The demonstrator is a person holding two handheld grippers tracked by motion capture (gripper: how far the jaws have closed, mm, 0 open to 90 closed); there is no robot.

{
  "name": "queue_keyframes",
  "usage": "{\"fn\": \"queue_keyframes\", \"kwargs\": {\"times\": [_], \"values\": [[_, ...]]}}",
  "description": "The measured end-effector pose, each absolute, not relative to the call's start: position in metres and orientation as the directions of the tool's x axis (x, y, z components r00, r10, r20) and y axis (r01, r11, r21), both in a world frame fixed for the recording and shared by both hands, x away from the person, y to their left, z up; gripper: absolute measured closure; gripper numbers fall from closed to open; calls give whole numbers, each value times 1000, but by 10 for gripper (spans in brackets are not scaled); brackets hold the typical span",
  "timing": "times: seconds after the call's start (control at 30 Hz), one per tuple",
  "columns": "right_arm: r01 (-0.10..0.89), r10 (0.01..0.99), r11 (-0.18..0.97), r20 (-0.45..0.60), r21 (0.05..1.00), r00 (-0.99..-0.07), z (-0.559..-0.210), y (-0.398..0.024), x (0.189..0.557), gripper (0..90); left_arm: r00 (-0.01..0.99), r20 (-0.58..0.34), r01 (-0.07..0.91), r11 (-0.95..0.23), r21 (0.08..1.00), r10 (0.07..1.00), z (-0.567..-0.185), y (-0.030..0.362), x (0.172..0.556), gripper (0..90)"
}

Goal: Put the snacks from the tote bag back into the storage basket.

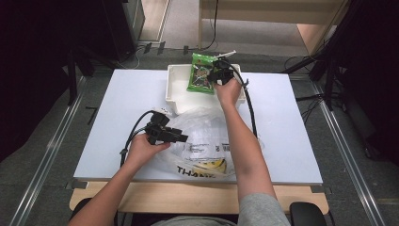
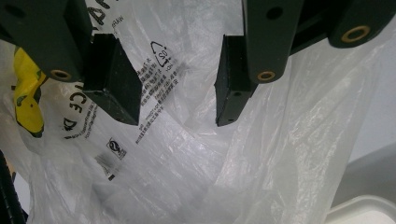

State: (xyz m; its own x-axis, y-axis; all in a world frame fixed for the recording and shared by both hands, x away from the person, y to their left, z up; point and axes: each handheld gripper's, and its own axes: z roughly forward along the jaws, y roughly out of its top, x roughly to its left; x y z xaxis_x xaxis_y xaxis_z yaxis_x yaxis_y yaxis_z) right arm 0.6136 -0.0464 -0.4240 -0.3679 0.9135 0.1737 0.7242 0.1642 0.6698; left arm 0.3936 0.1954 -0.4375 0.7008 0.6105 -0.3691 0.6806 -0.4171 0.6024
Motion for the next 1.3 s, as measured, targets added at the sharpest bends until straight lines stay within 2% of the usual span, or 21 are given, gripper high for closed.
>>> {"fn": "queue_keyframes", "kwargs": {"times": [0.17,0.47,0.7,1.3], "values": [[733,915,185,157,655,-371,-425,-45,613,617,699,-368,682,-417,601,613,-438,195,393,517],[742,915,142,200,655,-351,-424,-48,614,624,695,-373,684,-405,606,615,-438,198,393,517],[742,912,150,199,654,-359,-422,-49,612,623,694,-378,687,-404,604,613,-438,197,393,517],[739,888,164,229,654,-400,-410,-49,604,567,691,-384,690,-401,602,612,-437,197,393,510]]}}
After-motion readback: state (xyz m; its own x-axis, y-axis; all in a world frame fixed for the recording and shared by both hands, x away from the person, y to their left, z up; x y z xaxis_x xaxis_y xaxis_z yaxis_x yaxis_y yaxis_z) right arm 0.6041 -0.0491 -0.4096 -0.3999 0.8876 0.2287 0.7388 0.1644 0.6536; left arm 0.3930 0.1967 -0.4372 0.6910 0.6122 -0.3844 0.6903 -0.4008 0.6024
